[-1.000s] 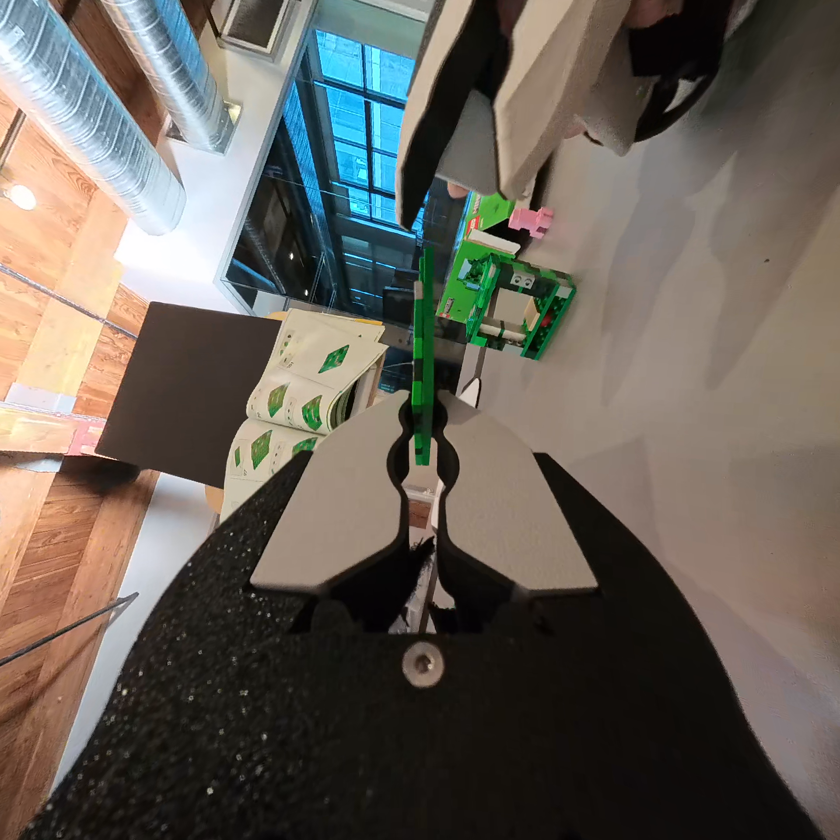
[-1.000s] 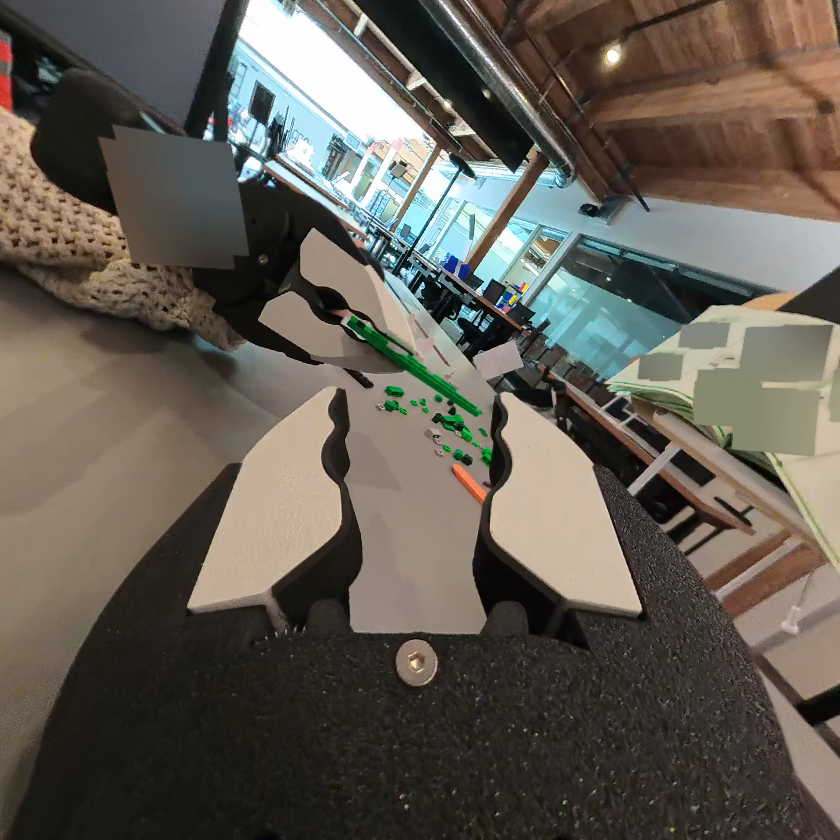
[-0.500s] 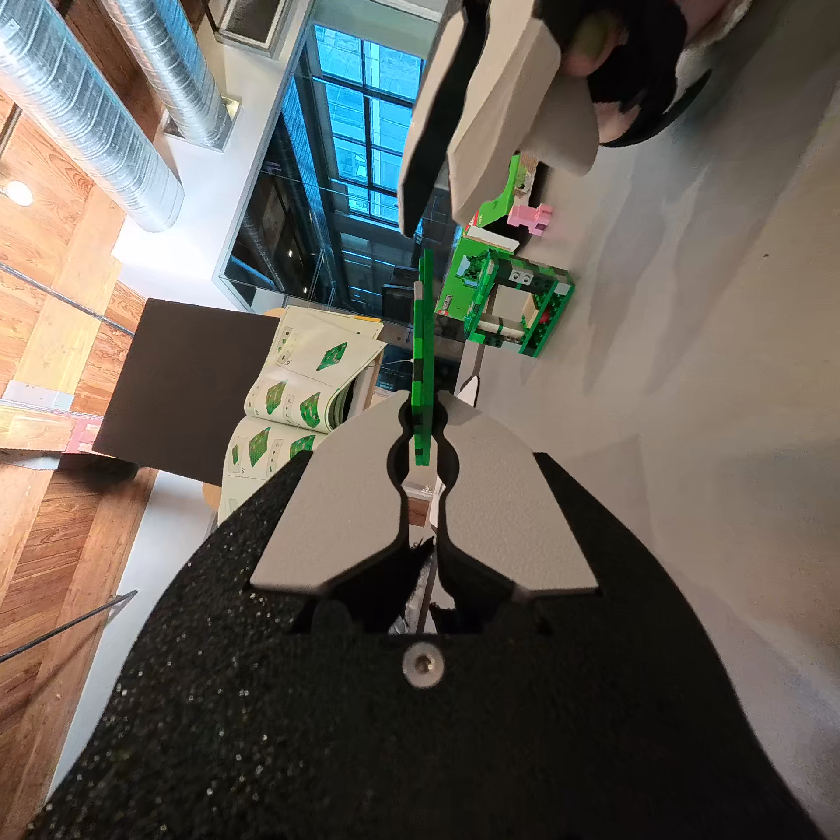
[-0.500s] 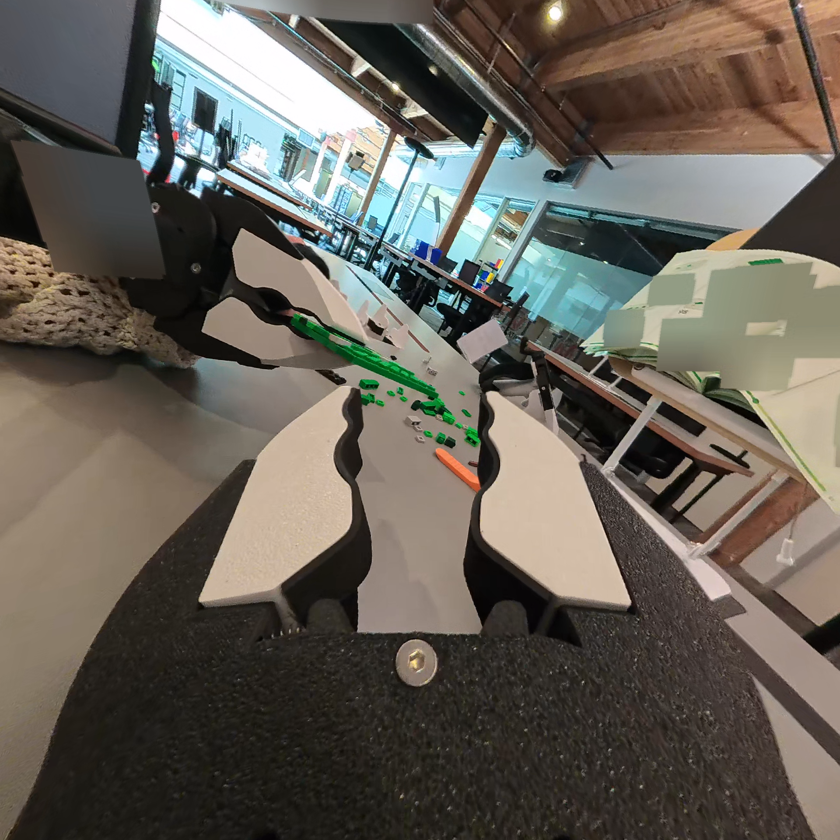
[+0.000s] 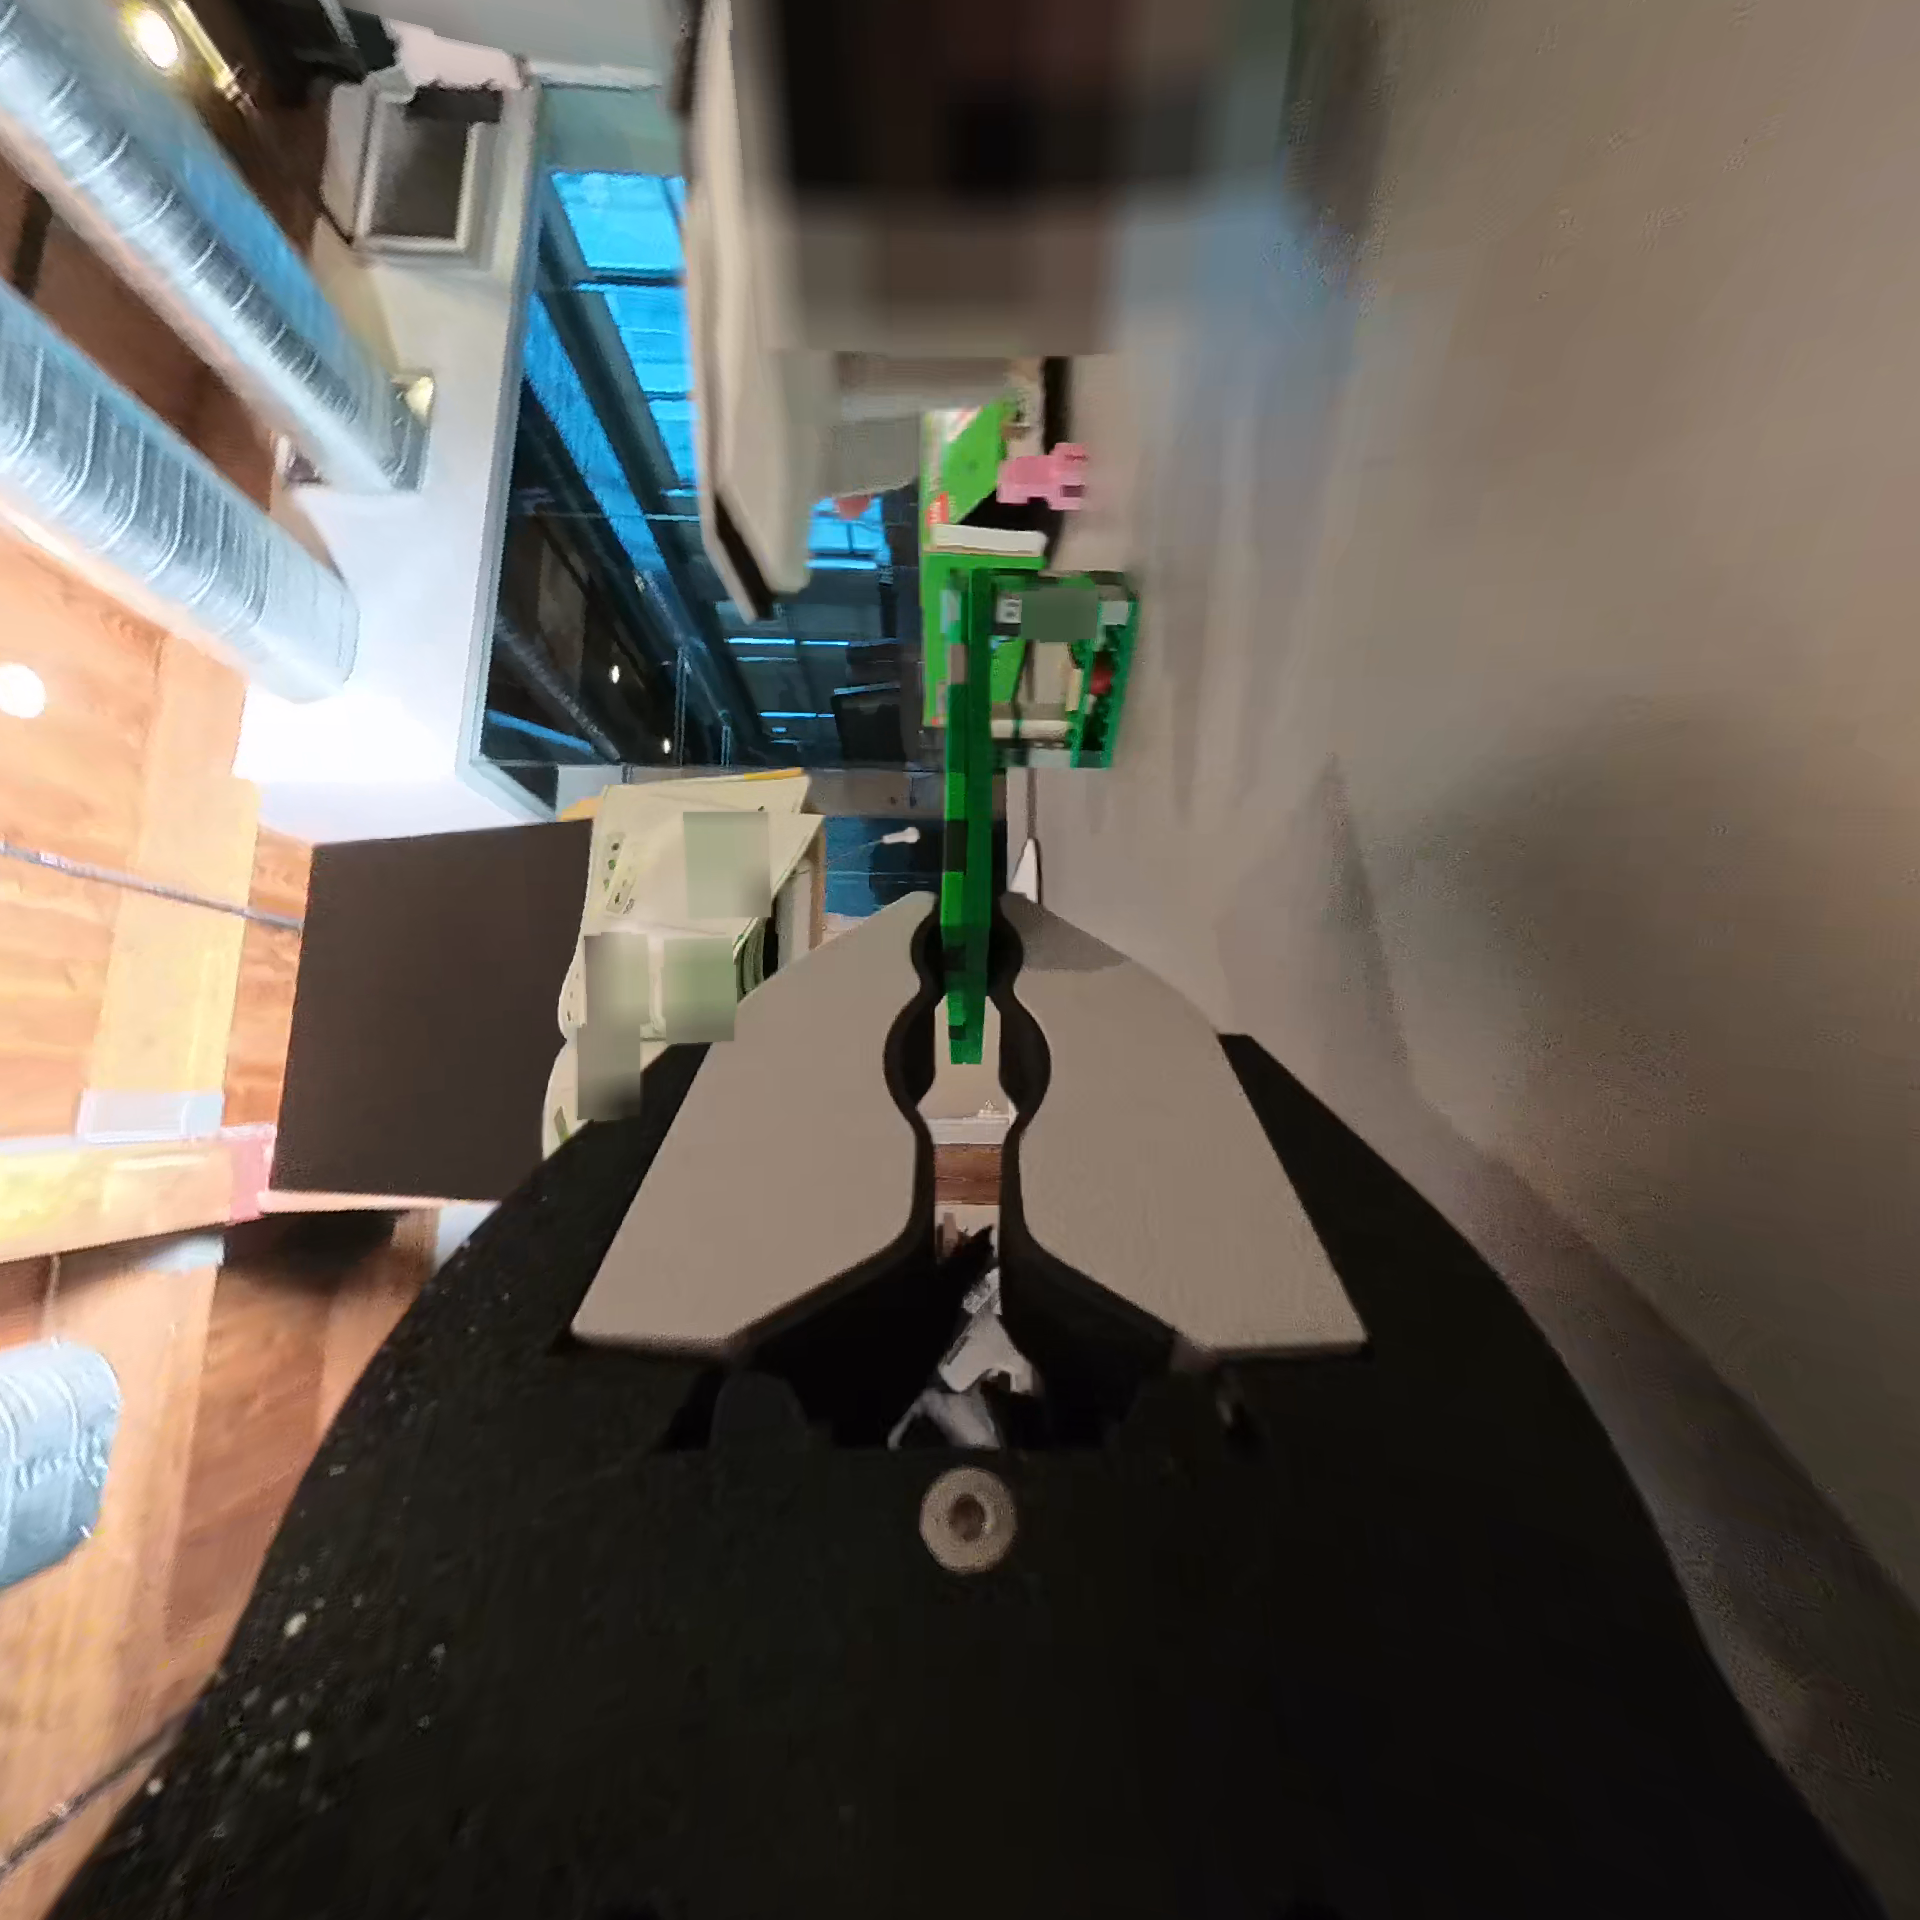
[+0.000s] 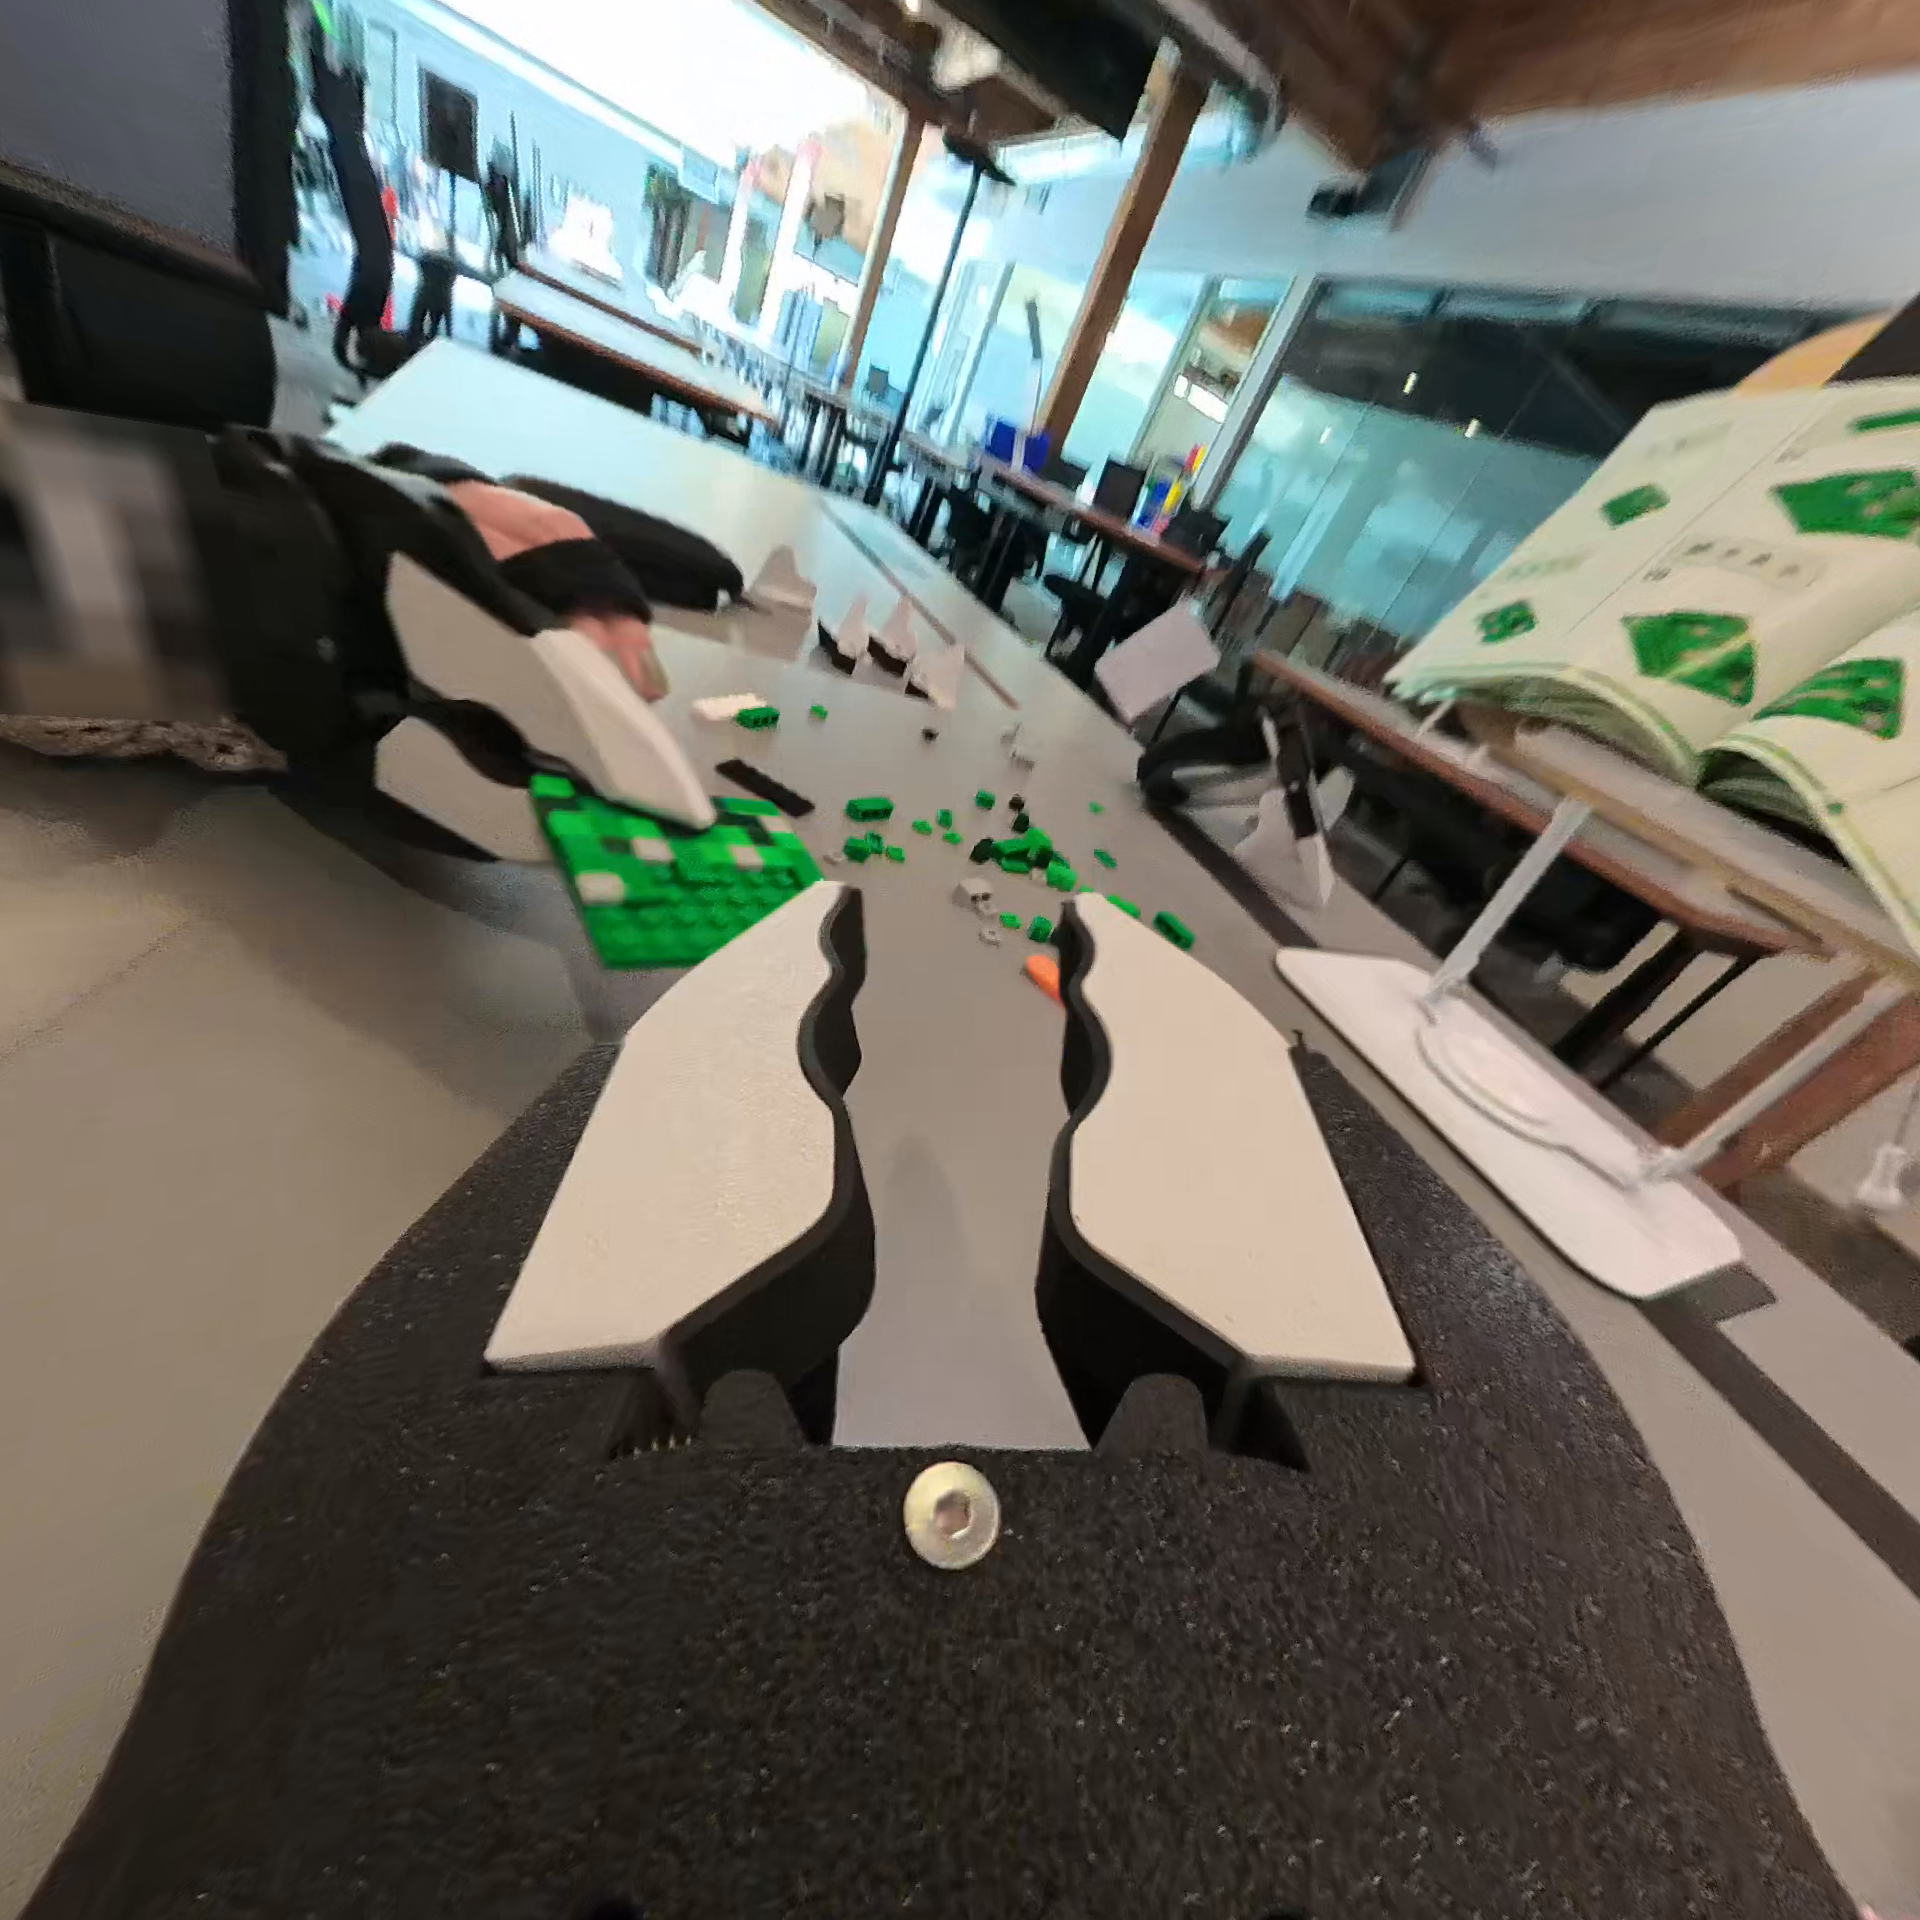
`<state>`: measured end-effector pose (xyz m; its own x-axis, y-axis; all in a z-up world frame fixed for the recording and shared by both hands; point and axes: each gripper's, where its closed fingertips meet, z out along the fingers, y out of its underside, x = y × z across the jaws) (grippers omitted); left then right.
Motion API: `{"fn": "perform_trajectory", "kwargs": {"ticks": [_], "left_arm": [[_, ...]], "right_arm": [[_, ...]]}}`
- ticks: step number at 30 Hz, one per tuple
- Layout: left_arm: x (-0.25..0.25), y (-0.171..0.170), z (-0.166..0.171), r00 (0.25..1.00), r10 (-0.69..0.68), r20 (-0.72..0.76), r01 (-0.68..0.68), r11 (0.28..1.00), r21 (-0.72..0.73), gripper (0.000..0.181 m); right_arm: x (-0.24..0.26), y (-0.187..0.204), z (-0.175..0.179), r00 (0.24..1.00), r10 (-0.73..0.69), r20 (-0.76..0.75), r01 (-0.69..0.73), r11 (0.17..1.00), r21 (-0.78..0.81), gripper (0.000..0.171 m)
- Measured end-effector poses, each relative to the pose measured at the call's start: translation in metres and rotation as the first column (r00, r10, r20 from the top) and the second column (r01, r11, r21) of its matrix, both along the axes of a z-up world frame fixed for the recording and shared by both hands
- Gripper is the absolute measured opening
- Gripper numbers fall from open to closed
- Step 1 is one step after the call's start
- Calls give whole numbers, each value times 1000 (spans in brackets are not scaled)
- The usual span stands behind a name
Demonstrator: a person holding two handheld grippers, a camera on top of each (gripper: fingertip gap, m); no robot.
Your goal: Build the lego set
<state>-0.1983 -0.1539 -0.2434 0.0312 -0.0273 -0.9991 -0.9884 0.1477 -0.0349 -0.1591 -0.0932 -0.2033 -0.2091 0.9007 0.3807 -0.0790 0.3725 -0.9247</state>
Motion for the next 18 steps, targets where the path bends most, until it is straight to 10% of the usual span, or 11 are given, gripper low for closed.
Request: {"fn": "perform_trajectory", "kwargs": {"ticks": [8,15,18], "left_arm": [[5,-5,-9,999,-20,-33,19,1000,-25,6],[-5,-6,-4,998,-7,64,8,1000,-22,6],[-4,-7,-2,995,-17,97,20,999,-27,6]], "right_arm": [[-91,-34,25,880,160,448,-150,987,-58,6],[-206,-55,-28,361,420,832,98,871,-482,7],[-225,-57,-54,236,324,916,119,926,-358,11]]}}
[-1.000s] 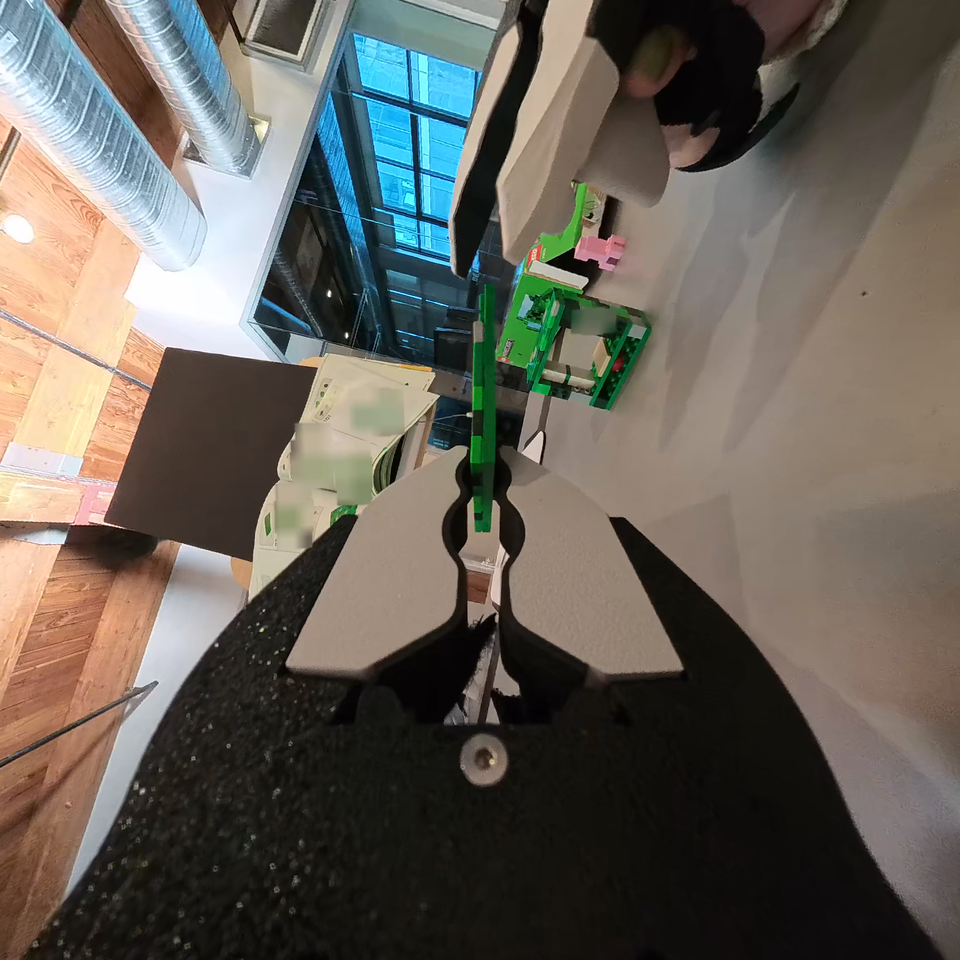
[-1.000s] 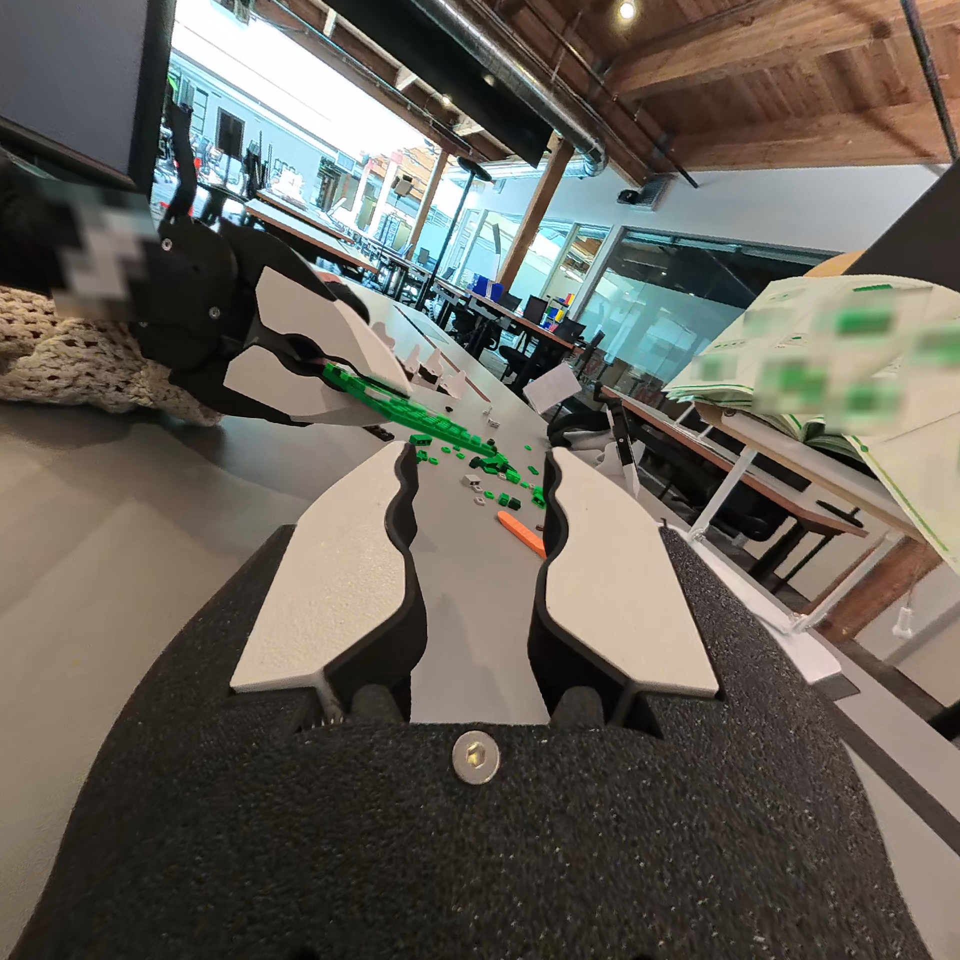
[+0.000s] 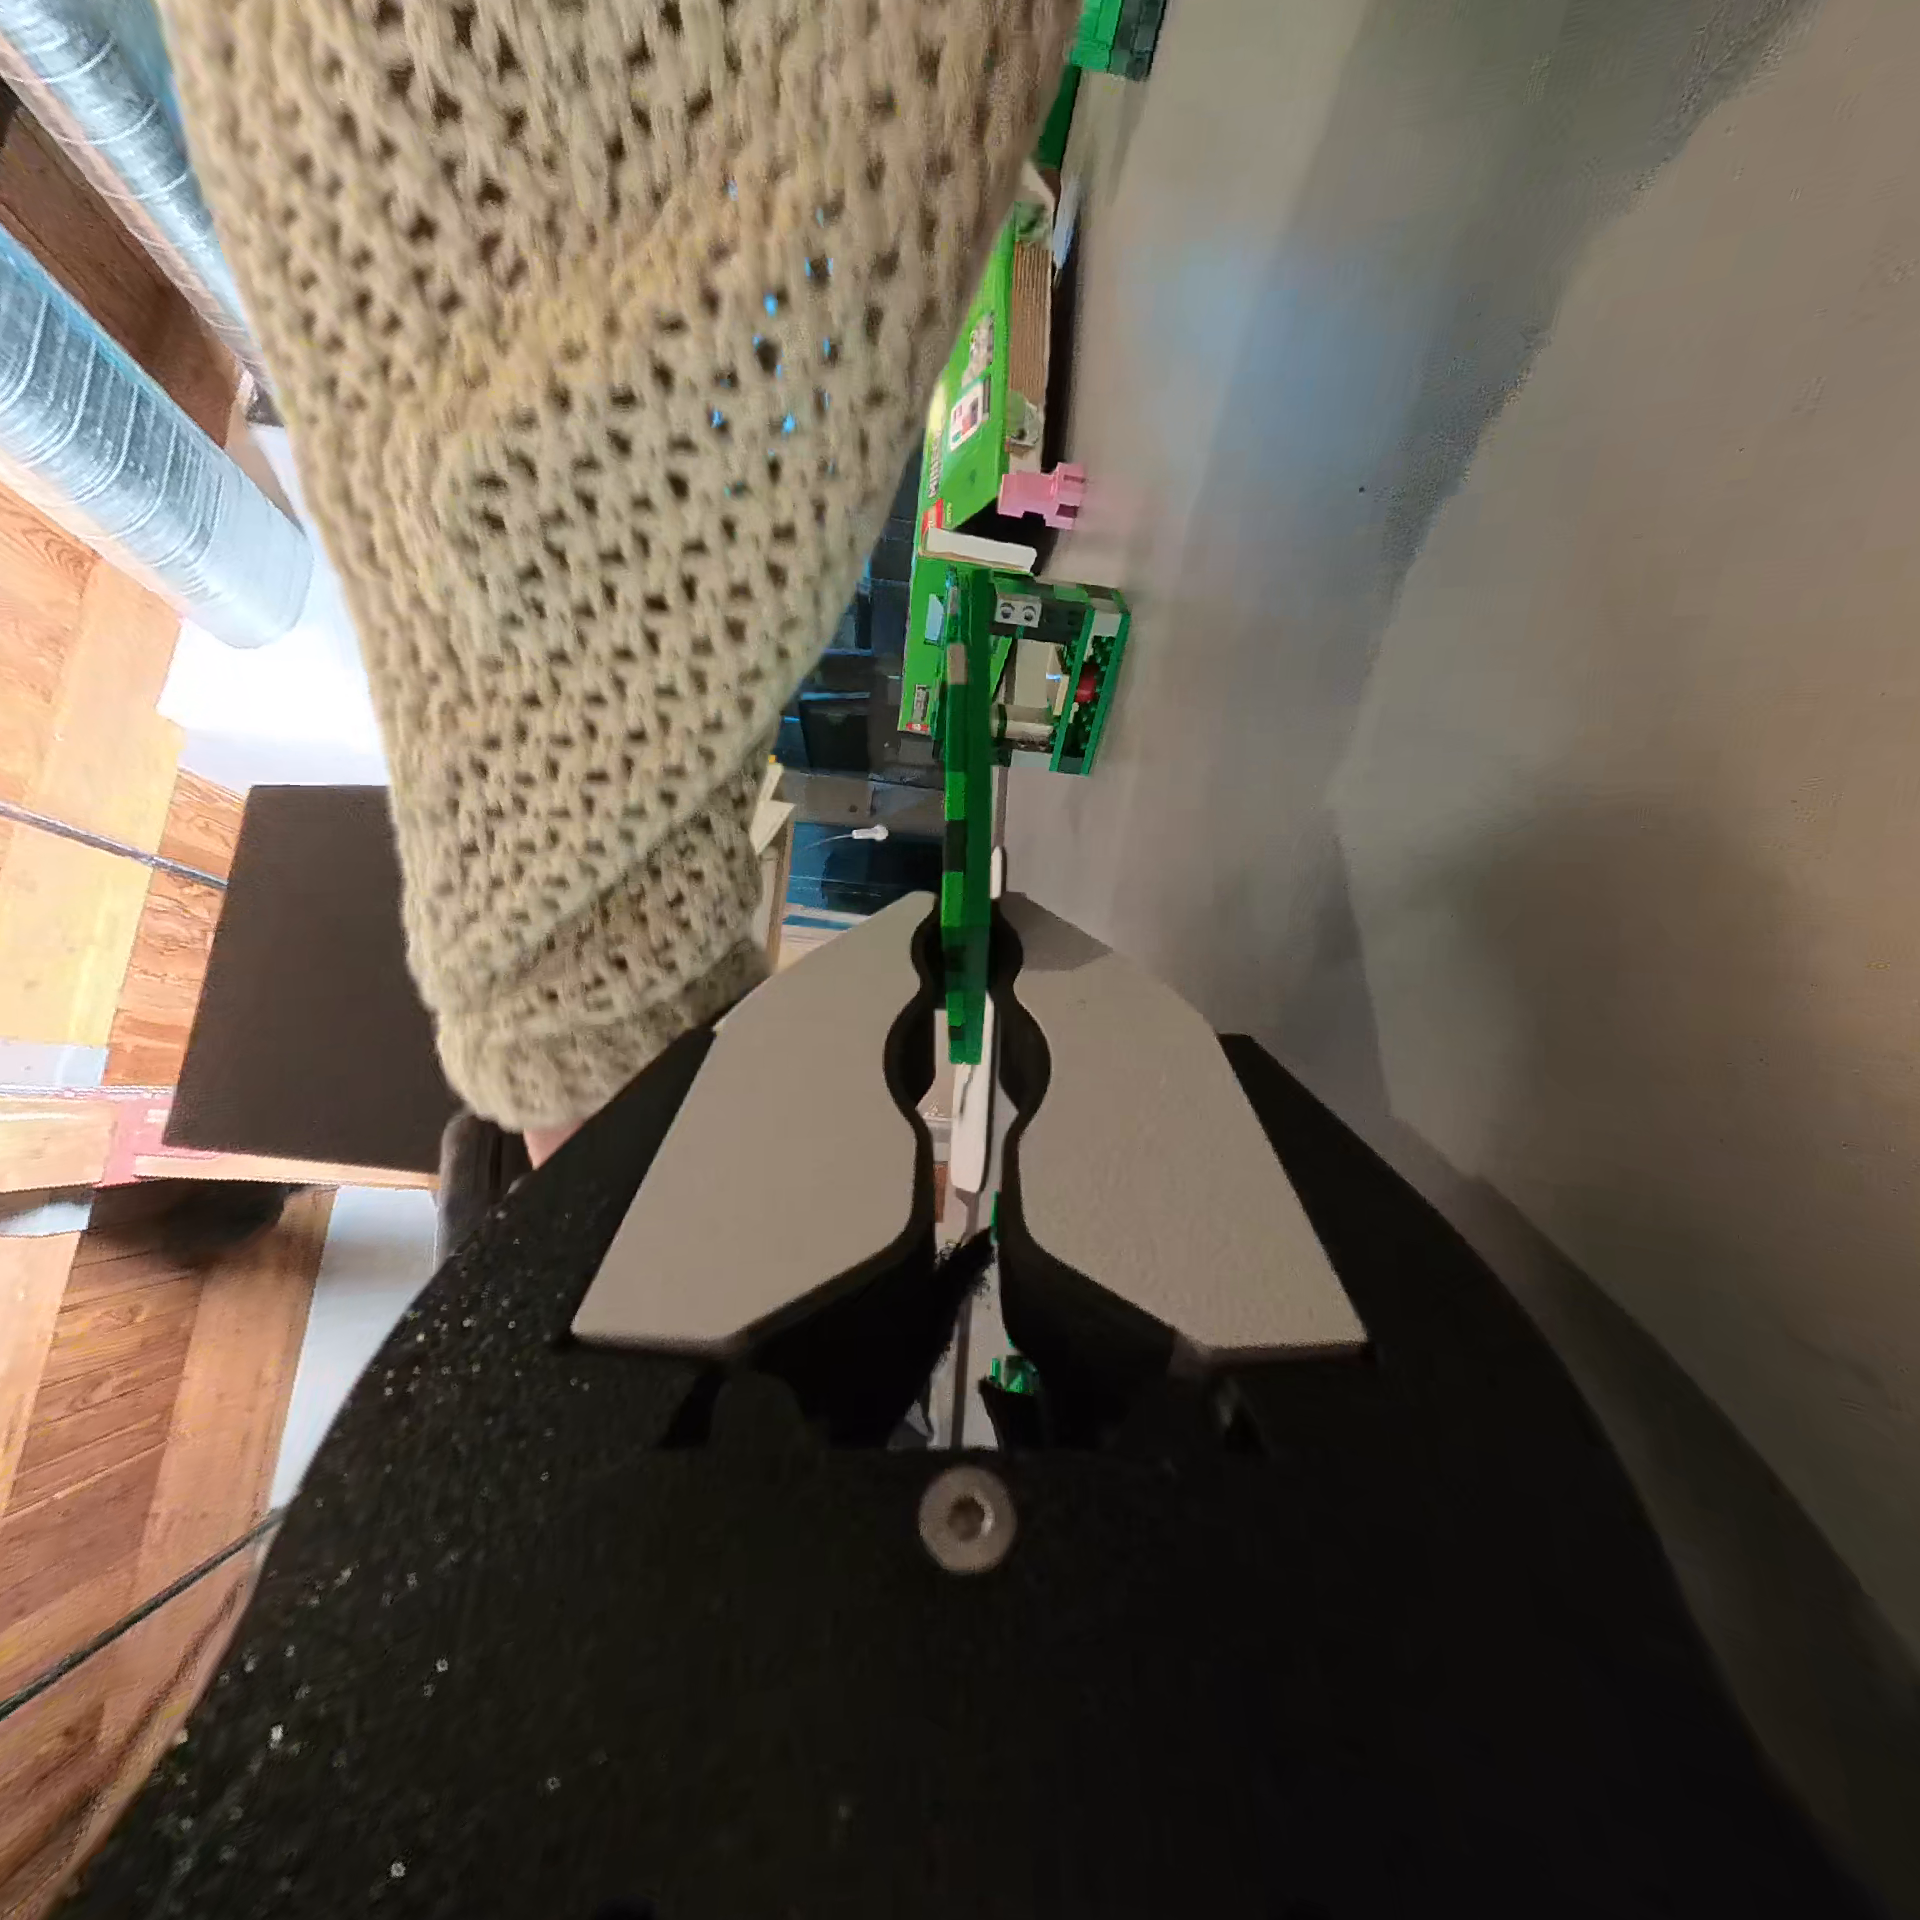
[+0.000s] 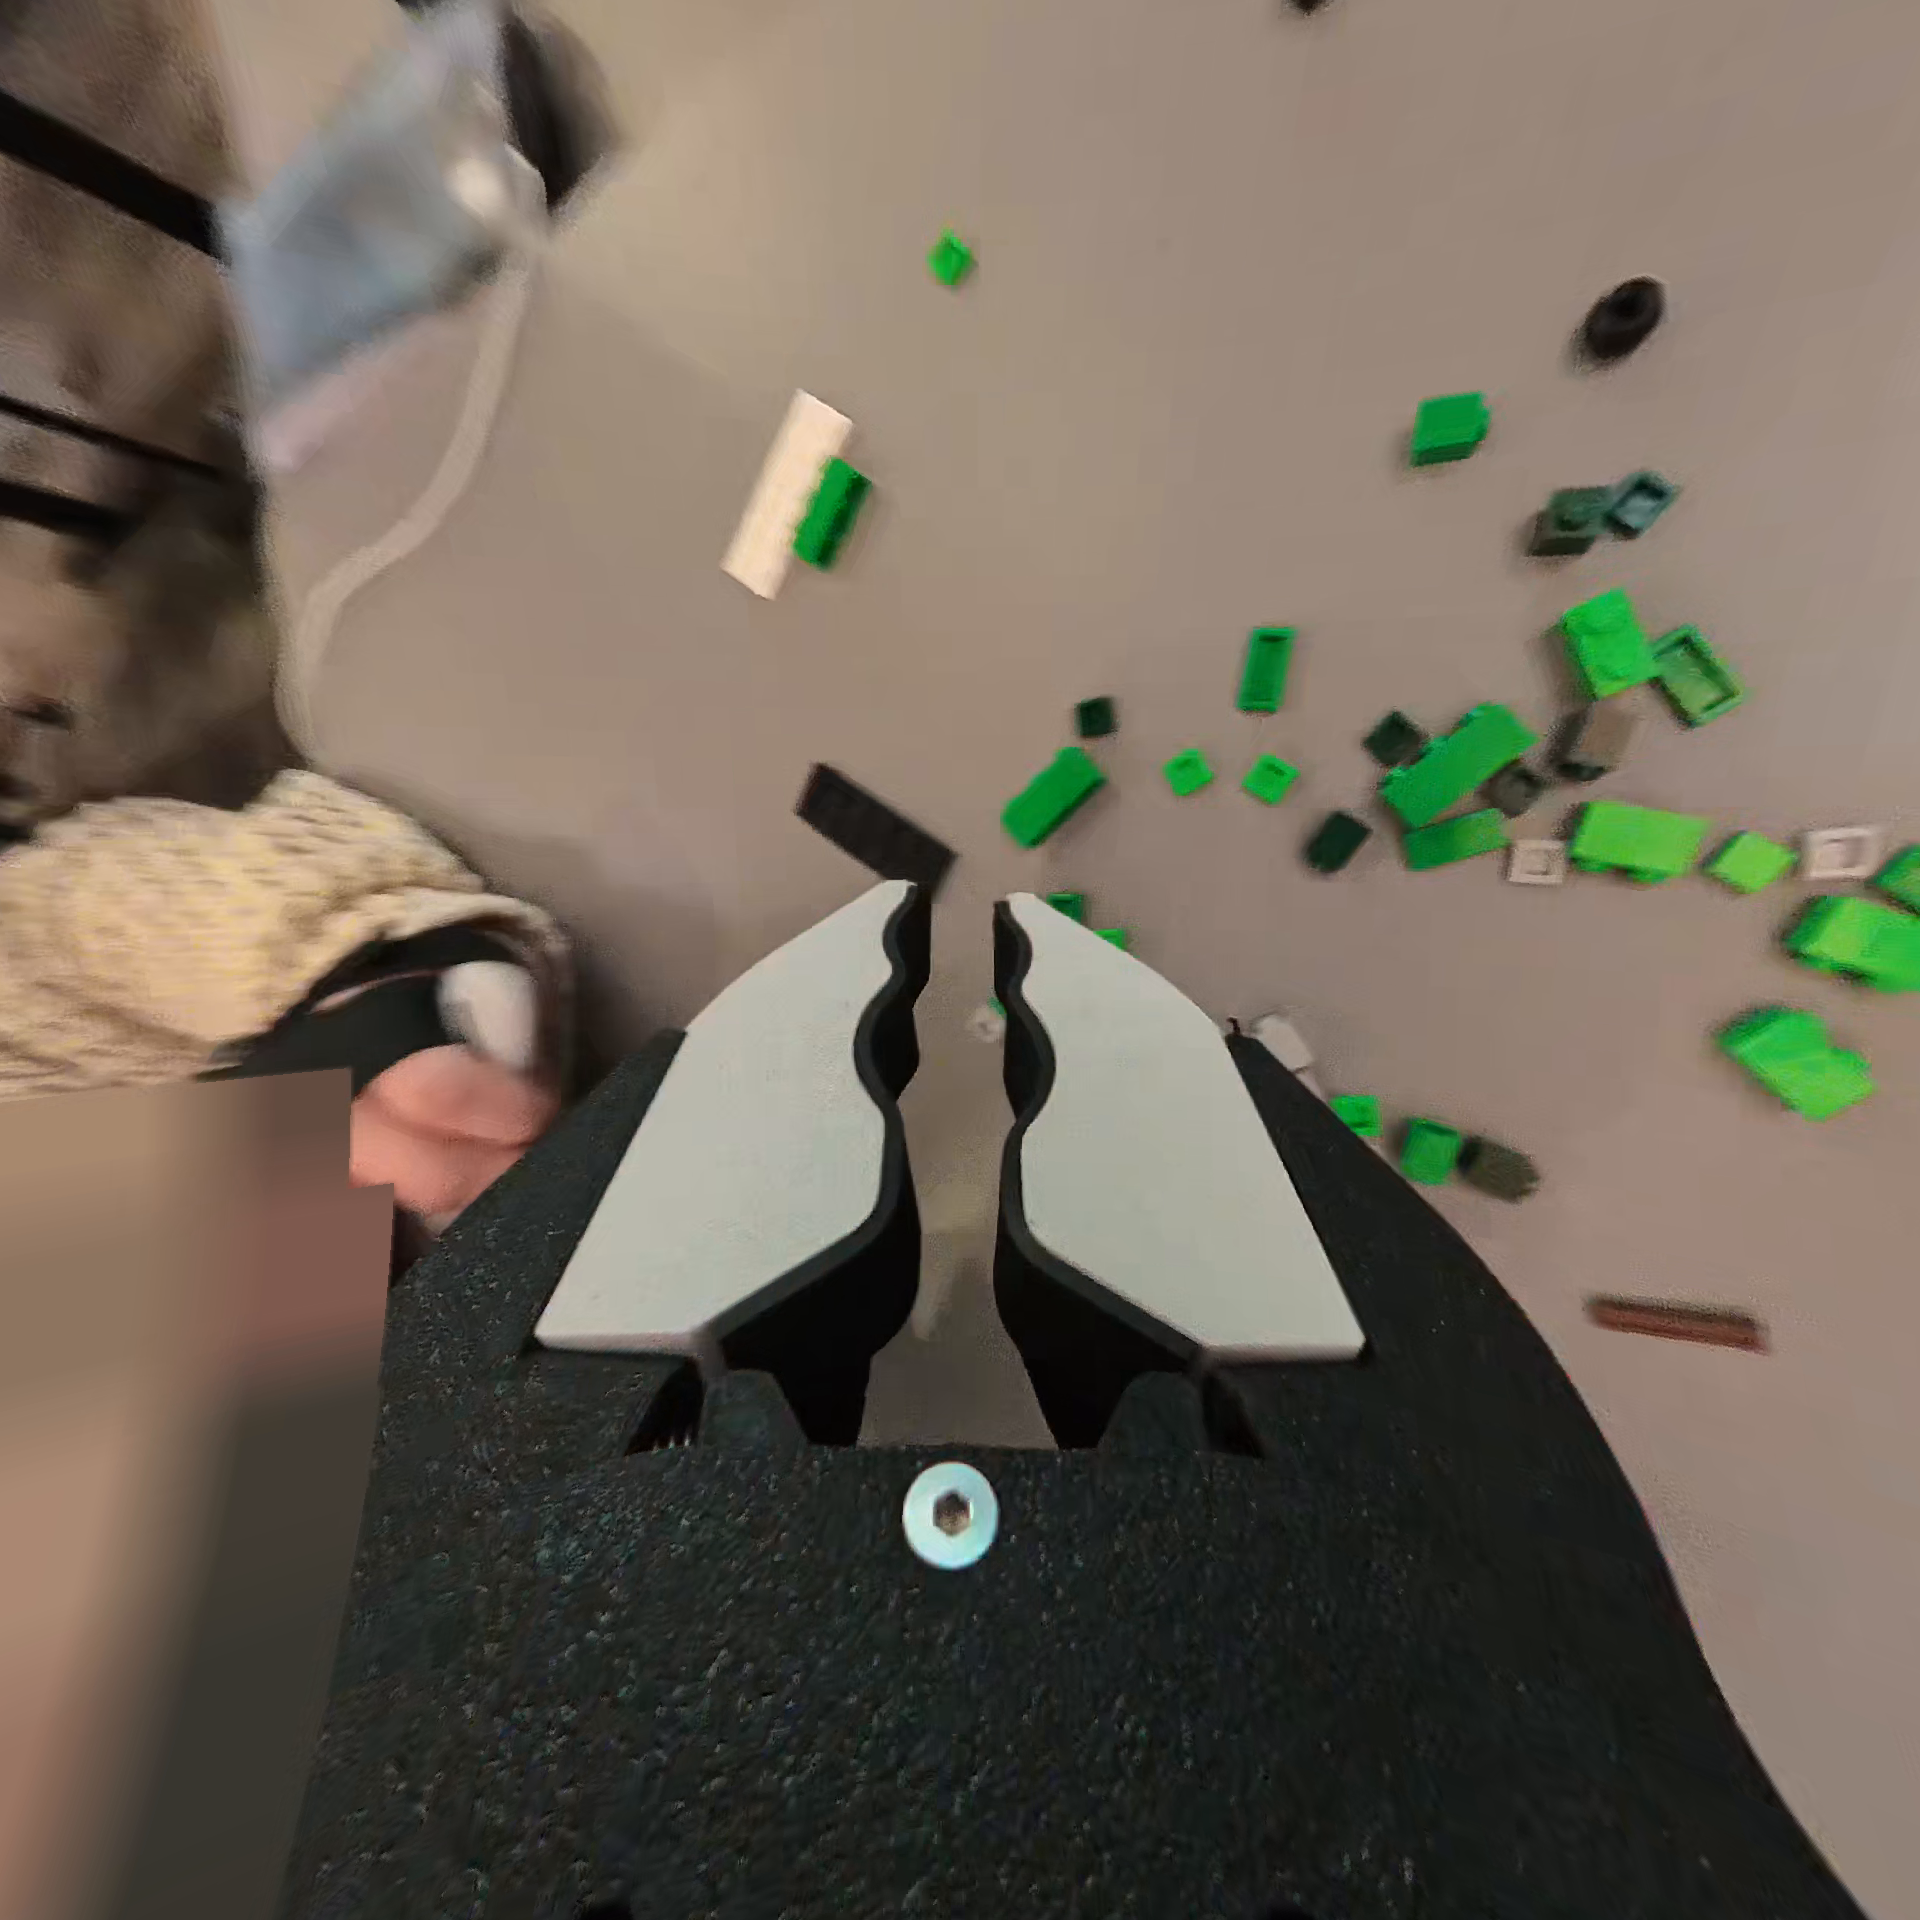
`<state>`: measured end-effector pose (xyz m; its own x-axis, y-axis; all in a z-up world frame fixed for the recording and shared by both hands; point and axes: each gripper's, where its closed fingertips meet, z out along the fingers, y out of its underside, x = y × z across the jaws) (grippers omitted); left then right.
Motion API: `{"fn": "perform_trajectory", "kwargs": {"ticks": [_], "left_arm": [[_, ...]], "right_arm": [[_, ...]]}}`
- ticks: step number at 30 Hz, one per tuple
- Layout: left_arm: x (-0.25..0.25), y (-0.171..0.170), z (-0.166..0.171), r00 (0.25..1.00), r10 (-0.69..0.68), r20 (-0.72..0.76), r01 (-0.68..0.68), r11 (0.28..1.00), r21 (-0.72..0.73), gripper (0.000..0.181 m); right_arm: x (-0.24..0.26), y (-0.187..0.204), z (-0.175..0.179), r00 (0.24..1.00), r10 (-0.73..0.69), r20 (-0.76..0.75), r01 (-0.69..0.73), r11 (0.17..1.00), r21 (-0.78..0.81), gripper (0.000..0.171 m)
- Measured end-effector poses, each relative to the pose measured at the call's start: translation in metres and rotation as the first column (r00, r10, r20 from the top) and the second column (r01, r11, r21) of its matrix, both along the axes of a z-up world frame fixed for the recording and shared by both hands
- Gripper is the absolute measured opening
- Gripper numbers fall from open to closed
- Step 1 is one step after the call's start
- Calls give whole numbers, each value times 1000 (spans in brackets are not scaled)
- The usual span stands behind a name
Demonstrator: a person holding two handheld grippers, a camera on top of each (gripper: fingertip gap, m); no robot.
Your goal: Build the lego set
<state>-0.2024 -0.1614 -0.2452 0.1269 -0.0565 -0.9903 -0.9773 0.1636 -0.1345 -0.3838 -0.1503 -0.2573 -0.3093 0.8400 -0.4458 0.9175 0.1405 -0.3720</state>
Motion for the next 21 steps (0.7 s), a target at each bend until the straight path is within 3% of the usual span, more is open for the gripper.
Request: {"fn": "perform_trajectory", "kwargs": {"ticks": [3,8,15,18,21], "left_arm": [[4,1,-2,1000,-10,-6,10,1000,-16,6],[6,2,-6,999,-12,-33,11,999,-33,6],[7,2,-7,1000,-6,-25,5,999,-44,6],[7,2,-6,1000,-4,-26,2,999,-43,6],[7,2,-5,1000,-2,-19,1,999,-42,6]], "right_arm": [[-16,11,-19,999,33,17,-36,976,215,11],[-47,18,-27,999,32,16,-36,946,323,10],[-61,21,-47,994,76,77,-103,881,462,10],[-63,29,-52,992,95,88,-128,814,566,9],[-63,28,-52,990,88,107,-134,809,573,10]]}}
